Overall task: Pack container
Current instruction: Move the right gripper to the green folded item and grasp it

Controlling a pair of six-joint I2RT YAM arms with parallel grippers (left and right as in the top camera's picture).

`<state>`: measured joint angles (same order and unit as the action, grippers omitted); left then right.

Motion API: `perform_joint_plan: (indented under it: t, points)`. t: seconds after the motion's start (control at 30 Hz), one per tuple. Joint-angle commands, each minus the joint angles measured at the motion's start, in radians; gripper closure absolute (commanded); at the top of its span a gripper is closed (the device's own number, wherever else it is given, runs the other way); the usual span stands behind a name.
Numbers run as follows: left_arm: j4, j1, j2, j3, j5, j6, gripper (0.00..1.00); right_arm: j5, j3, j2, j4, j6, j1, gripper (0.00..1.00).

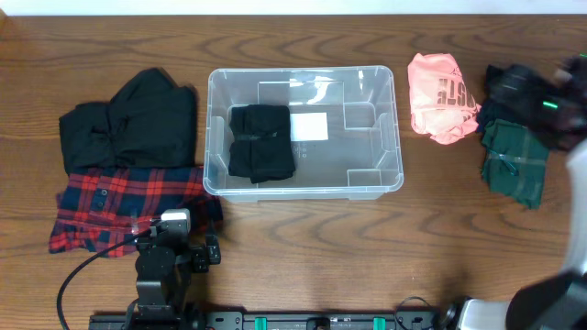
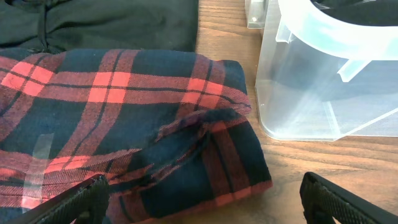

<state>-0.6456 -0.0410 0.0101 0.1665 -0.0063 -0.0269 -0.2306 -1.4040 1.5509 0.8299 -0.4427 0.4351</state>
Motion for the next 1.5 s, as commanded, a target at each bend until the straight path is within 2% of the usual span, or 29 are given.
perform_joint_plan:
  t: [0.0, 0.2, 0.57, 0.63, 0.7, 0.73, 0.77, 0.93, 1.13, 1.3, 1.47]
  points:
    - [0.003, 0.005, -0.006, -0.012, -0.005, -0.006, 0.02, -0.037, 0.011, 0.086, 0.017, 0.11, 0.163, 0.01]
    - [0.003, 0.005, -0.006, -0.012, -0.005, -0.006, 0.02, -0.126, 0.011, 0.271, 0.031, 0.254, 0.308, 0.01]
    - [0.003, 0.005, -0.006, -0.012, -0.005, -0.006, 0.02, -0.19, 0.011, 0.523, -0.01, 0.412, 0.32, 0.02]
    - [0.003, 0.005, -0.006, -0.012, -0.005, -0.006, 0.02, -0.243, 0.011, 0.546, -0.01, 0.435, 0.32, 0.11]
    - [0.003, 0.005, -0.006, -0.012, -0.005, -0.006, 0.02, -0.294, 0.011, 0.555, -0.01, 0.452, 0.319, 0.29]
    - [0.003, 0.005, -0.006, -0.012, -0.005, -0.006, 0.02, -0.304, 0.011, 0.555, -0.007, 0.451, 0.319, 0.43]
    - [0.003, 0.005, -0.006, -0.012, -0.005, -0.006, 0.02, -0.306, 0.011, 0.552, -0.005, 0.451, 0.319, 0.53]
    - [0.003, 0.005, -0.006, -0.012, -0.005, -0.006, 0.02, -0.415, 0.01, 0.48, 0.038, 0.436, 0.317, 0.75]
    - [0.003, 0.005, -0.006, -0.012, -0.005, -0.006, 0.02, -0.459, 0.01, 0.233, 0.11, 0.387, 0.266, 0.91]
    - [0.003, 0.005, -0.006, -0.012, -0.005, -0.006, 0.02, -0.461, 0.01, -0.011, 0.171, 0.324, 0.134, 0.96]
    - [0.003, 0.005, -0.006, -0.012, -0.005, -0.006, 0.02, -0.517, 0.01, -0.158, 0.138, 0.183, -0.088, 0.96]
